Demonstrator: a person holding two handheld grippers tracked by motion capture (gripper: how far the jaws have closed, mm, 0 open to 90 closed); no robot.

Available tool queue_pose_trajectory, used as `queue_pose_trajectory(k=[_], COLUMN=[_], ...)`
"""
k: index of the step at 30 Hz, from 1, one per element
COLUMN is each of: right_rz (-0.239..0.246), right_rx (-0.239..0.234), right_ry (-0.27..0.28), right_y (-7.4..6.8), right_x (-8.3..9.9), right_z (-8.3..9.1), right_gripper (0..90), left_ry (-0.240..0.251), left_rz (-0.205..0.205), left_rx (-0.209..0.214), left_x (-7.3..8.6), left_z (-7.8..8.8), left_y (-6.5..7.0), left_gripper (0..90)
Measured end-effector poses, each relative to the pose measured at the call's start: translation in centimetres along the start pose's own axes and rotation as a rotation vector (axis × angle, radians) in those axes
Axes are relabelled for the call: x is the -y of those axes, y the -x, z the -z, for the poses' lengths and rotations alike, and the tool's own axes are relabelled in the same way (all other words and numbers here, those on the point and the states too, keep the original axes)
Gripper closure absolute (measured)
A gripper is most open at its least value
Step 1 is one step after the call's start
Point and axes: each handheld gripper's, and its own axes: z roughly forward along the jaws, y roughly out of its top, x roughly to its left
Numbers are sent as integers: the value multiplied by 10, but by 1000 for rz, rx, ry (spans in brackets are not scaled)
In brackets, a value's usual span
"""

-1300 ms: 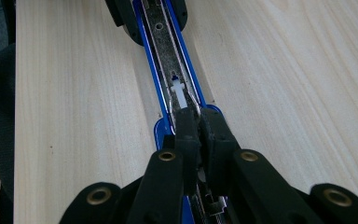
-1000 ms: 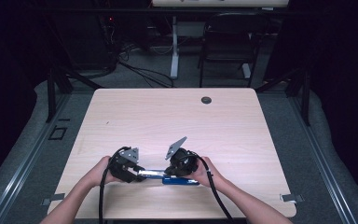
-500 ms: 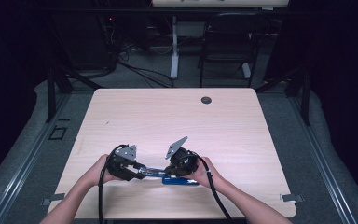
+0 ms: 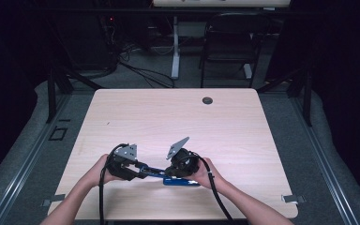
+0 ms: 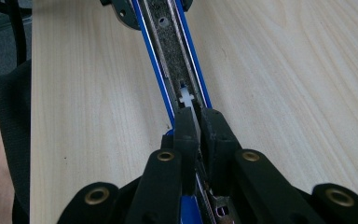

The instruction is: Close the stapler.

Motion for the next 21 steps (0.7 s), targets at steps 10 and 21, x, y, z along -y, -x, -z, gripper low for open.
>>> queue_pose_trajectory(k=[10,21], right_rz=[-9,-26], right_rx=[-1,16], right_ry=[0,10], right_y=[1,6], right_x=[1,6], right_z=[1,17], right_gripper=[854,853], left_ry=[6,-26], left_rz=[-3,-17], left_rx=[-1,-8], left_x=[-6,-19], left_z=[3,5], left_y=[1,2], left_gripper=[632,636])
